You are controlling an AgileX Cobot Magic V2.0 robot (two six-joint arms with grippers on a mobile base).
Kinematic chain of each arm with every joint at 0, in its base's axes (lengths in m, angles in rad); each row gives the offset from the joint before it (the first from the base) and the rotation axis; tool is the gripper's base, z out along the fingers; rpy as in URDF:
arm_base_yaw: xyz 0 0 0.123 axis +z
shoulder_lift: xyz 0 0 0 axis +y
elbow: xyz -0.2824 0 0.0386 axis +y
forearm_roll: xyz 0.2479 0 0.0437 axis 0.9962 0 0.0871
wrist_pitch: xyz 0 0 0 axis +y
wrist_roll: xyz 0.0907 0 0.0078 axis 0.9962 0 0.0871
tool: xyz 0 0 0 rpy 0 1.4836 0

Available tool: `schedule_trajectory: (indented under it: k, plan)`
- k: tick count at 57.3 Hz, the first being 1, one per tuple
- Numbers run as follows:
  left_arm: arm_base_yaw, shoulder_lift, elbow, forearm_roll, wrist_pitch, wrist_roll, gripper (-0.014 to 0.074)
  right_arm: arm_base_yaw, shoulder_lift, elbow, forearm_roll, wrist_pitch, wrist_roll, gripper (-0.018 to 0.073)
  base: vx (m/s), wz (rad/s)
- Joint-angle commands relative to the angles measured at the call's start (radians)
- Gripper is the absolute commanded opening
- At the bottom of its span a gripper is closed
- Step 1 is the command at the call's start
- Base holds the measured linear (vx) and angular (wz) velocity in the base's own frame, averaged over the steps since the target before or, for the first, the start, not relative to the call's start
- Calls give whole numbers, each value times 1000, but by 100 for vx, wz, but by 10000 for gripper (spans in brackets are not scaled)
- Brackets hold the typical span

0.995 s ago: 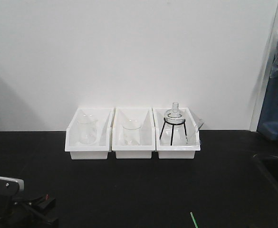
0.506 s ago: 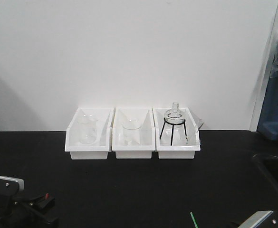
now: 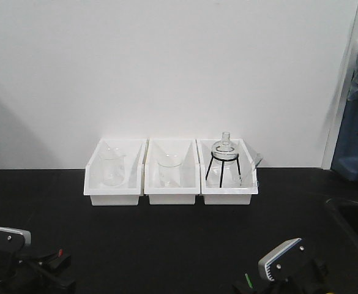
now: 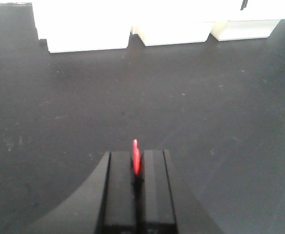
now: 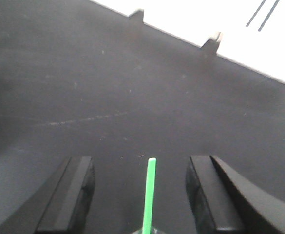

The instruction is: Sort red and green spoons into left cabinet

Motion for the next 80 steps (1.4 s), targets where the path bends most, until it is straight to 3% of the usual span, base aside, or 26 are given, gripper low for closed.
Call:
schedule_trajectory:
  k: [1, 15, 38, 56, 67, 80]
  plan:
    - [-4, -32, -25, -16, -80, 0, 65, 0, 13, -53, 1, -87, 2, 474, 0, 0]
    - [-4, -32, -25, -16, -81, 9, 65, 0, 74, -78, 2, -102, 2, 403, 0, 0]
    - [-4, -35, -25, -16, -104, 11, 65, 0, 74, -78, 5, -94, 3, -15, 0, 0]
    - [-4, -132, -25, -14, -106, 10, 65, -2, -54, -78, 7, -4, 4, -9, 0, 0]
    - [-4, -273, -25, -14, -4, 7, 65, -2, -186, -78, 10, -4, 73, -9, 0, 0]
    - [-4, -508, -19, -10, 79, -19, 65, -2, -357, -78, 9, 7, 80, -6, 0, 0]
